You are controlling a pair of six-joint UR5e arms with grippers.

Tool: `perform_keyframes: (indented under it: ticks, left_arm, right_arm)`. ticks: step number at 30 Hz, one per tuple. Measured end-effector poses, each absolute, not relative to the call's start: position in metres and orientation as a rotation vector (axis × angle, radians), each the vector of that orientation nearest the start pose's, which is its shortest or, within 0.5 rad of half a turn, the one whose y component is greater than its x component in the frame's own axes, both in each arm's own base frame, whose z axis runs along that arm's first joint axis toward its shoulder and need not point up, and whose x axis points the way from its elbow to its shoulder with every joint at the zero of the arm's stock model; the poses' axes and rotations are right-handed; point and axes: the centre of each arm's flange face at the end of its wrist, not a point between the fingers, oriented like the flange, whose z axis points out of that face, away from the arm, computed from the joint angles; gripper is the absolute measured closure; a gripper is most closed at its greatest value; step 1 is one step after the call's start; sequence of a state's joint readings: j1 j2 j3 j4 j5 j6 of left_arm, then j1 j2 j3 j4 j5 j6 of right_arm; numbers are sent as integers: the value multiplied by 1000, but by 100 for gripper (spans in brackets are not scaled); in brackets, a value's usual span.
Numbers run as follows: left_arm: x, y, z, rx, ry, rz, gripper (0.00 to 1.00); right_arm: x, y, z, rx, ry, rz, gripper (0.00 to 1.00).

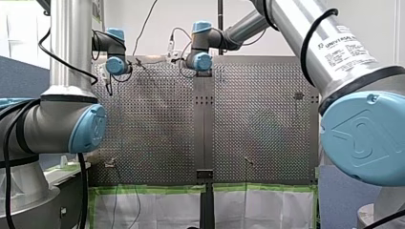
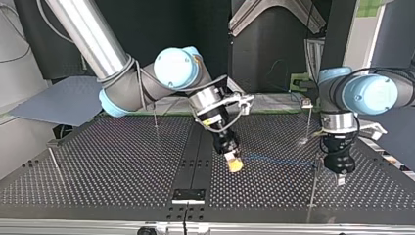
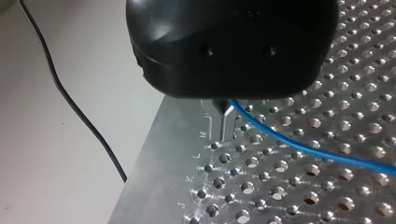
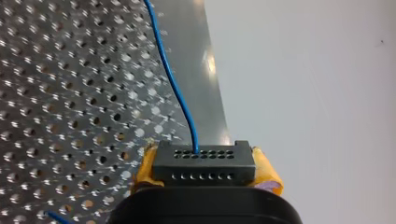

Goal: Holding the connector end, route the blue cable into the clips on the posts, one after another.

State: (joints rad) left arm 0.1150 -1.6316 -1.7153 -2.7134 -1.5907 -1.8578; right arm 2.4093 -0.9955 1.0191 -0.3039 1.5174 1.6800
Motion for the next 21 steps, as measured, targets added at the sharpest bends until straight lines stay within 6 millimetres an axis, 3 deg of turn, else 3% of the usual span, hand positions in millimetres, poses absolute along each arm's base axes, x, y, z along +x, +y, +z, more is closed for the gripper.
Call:
perform_keyframes:
  ticks: [9, 21]
  left_arm:
    - [550, -71, 433, -295, 1300, -159, 100]
    - [552, -68, 431, -310, 1291, -149, 100]
  right_arm:
    - [639, -415, 445, -2050, 837, -2846, 100]
    - [637, -438, 419, -2093, 860, -2806, 100]
